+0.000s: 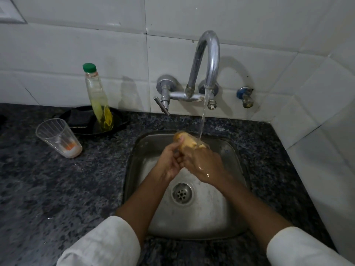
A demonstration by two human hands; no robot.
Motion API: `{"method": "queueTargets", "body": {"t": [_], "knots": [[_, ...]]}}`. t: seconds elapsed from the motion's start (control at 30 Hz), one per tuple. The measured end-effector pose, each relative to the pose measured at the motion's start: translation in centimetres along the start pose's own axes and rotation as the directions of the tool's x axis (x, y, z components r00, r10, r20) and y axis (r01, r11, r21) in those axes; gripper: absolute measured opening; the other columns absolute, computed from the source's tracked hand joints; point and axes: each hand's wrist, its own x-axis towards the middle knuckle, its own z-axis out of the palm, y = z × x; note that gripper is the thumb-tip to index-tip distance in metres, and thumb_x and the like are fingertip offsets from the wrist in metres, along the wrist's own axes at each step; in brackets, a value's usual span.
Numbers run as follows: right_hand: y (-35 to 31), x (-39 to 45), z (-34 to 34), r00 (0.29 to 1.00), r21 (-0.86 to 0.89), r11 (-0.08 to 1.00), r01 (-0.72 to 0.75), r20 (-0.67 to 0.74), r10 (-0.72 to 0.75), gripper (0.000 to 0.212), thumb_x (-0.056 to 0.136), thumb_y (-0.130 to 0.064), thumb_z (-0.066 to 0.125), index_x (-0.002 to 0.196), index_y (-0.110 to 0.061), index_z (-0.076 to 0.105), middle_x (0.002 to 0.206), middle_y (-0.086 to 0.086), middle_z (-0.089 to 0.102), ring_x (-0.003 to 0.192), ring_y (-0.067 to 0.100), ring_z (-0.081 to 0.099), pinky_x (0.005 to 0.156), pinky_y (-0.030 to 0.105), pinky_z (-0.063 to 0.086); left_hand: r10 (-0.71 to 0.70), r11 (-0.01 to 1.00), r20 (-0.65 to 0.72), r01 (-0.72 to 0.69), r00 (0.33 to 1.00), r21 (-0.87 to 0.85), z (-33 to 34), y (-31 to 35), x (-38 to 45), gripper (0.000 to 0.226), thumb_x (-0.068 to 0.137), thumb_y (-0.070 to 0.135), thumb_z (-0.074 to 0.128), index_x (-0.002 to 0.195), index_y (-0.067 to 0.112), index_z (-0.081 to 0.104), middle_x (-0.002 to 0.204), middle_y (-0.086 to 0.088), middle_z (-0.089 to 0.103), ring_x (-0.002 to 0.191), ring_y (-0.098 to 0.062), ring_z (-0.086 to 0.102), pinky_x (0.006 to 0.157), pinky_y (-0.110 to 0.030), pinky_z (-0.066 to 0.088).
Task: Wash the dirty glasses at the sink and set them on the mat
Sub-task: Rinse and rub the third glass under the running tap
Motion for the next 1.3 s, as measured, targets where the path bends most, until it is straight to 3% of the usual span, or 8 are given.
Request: {"method": "queueTargets", "body": {"t": [0.13,0.33,0.5,0.67,0.87,1.03,1.17,1.3], "knots": [[-1.5,0.1,0.9,0.893,0.936,0.259,-0.237,0.106,0.437,0.014,0.08,-0.009,0.064,0.089,-0.016,0.071,0.083,0.006,0.069,0.072,0.013,0.067,0.063,0.03,0.056,0.157,0.98,-0.196,-0.128,0.968,0.153,1.3,-0.6,-0.2,0.041,0.074,0.021,0.083,0.108,0.006,0.066,0.085,-0.011,0.075,0.07,-0.022,0.073,0.058,-0.032,0.058],[-2.1,-0.8,4.3,0.686,0.696,-0.718,0.025,0.51,0.518,0.026,0.088,-0.034,0.053,0.087,-0.015,0.07,0.087,0.006,0.071,0.078,0.021,0.066,0.07,0.031,0.052,0.738,0.253,0.189,-0.526,0.648,0.812,0.2,-2.1,-0.9,0.058,0.058,0.038,0.089,0.107,0.033,0.059,0.09,0.011,0.073,0.081,-0.002,0.07,0.073,-0.031,0.06],[-2.4,-1.2,4.6,0.681,0.678,-0.734,0.036,0.521,0.515,0.035,0.085,-0.032,0.049,0.081,-0.007,0.073,0.076,0.01,0.071,0.074,0.025,0.067,0.076,0.034,0.052,0.723,-0.117,0.468,-0.578,0.508,0.808,-0.3,-3.8,-2.0,0.052,0.067,0.038,0.083,0.109,0.023,0.057,0.091,0.005,0.071,0.077,-0.011,0.068,0.063,-0.033,0.058],[-1.9,-1.5,4.1,0.691,0.878,-0.479,-0.02,0.359,0.628,0.018,0.09,-0.025,0.053,0.083,-0.018,0.068,0.081,0.001,0.068,0.071,0.015,0.064,0.058,0.027,0.046,0.708,0.492,0.051,-0.545,0.704,0.679,-0.3,-2.8,-1.6,0.05,0.069,0.021,0.088,0.108,0.021,0.057,0.099,0.003,0.07,0.087,-0.012,0.07,0.074,-0.029,0.059],[-0.8,-1.5,3.2,0.972,0.355,0.918,-0.179,-0.08,0.221,0.036,0.081,-0.034,0.048,0.111,-0.028,0.067,0.107,-0.005,0.072,0.099,0.015,0.067,0.079,0.037,0.055,-0.078,0.973,0.065,0.062,0.995,0.221,-1.6,-1.4,-0.3,0.066,0.088,0.058,0.059,0.12,0.002,0.068,0.117,-0.027,0.067,0.113,-0.037,0.063,0.099,-0.047,0.049],[-2.3,-0.8,0.2,0.948,0.805,0.575,-0.145,-0.054,0.315,0.022,0.09,-0.015,0.055,0.101,-0.02,0.073,0.089,0.013,0.073,0.082,0.018,0.067,0.062,0.026,0.053,0.065,0.995,0.182,-0.05,0.981,-0.089,-1.6,-1.7,-1.1,0.033,0.099,0.023,0.047,0.1,-0.001,0.07,0.089,-0.017,0.072,0.077,-0.024,0.071,0.062,-0.033,0.06],[0.1,-1.5,0.5,0.99,-0.135,0.991,-0.008,0.14,0.027,0.04,0.089,-0.025,0.049,0.128,-0.021,0.056,0.11,0.009,0.066,0.097,0.025,0.063,0.073,0.035,0.052,0.021,0.96,-0.049,-0.006,0.999,0.279,-1.1,-0.1,-0.1,0.031,0.09,0.034,0.066,0.107,0.008,0.066,0.088,-0.012,0.071,0.077,-0.021,0.067,0.072,-0.032,0.057],[-1.9,0.0,0.2,0.947,0.665,0.697,-0.269,0.05,0.318,0.024,0.096,-0.02,0.051,0.109,-0.013,0.07,0.094,0.007,0.069,0.085,0.022,0.066,0.07,0.033,0.051,0.027,0.993,0.049,-0.033,0.998,0.114,-0.9,-1.3,-0.6,0.032,0.095,0.037,0.057,0.102,0.01,0.072,0.09,-0.012,0.072,0.074,-0.019,0.069,0.059,-0.029,0.058]]}}
